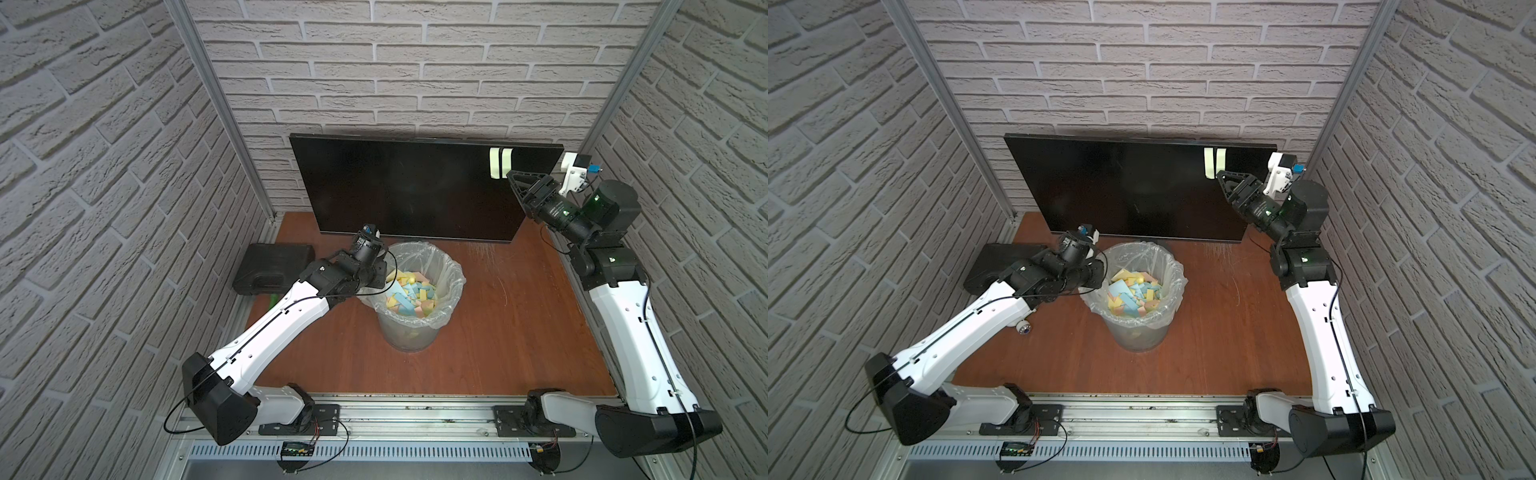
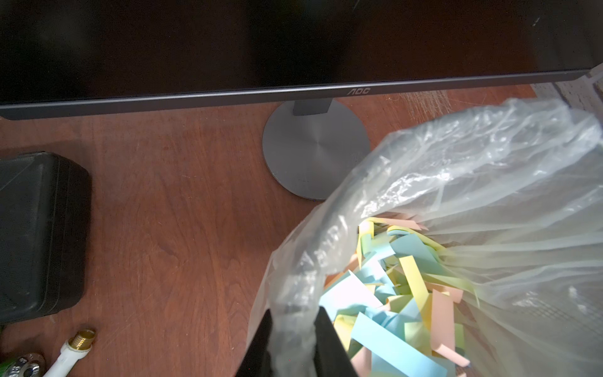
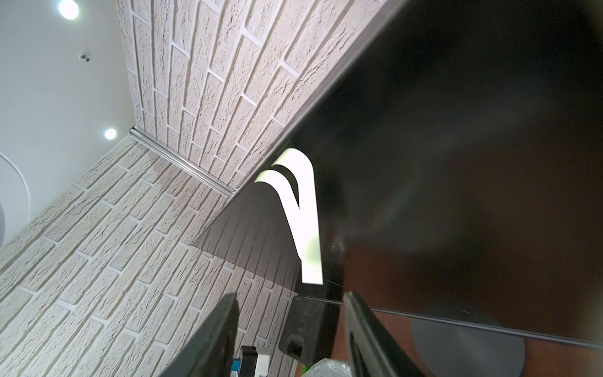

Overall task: Remove the sticky note from the monitor
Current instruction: Tear off the sticky note from the monitor.

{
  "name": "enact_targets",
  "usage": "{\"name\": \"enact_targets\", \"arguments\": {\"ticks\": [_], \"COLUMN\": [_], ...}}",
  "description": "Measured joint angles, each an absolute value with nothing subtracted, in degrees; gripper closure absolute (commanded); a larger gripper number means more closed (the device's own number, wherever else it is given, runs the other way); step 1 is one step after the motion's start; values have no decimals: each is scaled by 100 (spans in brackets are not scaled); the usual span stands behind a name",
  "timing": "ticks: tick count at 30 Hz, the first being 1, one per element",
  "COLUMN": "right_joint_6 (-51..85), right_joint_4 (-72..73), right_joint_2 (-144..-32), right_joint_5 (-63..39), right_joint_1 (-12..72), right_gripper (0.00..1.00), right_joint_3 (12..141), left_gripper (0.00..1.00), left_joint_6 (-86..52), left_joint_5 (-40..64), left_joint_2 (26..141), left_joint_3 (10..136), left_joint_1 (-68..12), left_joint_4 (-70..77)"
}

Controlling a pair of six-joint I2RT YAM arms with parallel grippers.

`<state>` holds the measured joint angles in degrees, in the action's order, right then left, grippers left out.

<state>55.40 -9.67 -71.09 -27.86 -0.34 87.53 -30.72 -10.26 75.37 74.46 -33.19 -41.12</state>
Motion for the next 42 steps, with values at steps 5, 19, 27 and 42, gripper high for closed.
{"name": "enact_targets", "arguments": {"ticks": [5,19,27,42], "right_joint_6": [5588,5704,5791,5830], "right_joint_4": [-838,-722,-530,-491], "right_joint_2": [-7260,-7568,-7583,-7664], "right_joint_5": [-2821,-2886,-2961,-2974], "right_joint_1": [-78,-102,-104,-104], "right_gripper": [47,62,68,97], "right_joint_3": [8820,8917,8927,8936], "left_gripper": [79,79,79,79], "left_joint_6": [-3072,-3072,-3072,-3072], "left_joint_5": [-1028,-1026,-1026,-1026], "left_joint_2": [7537,7537,7537,7537], "left_joint_3": [7446,7446,7446,7446], "left_joint_1": [-3319,-3319,-3319,-3319], "left_joint_4": [-4110,-4110,-4110,-4110]}}
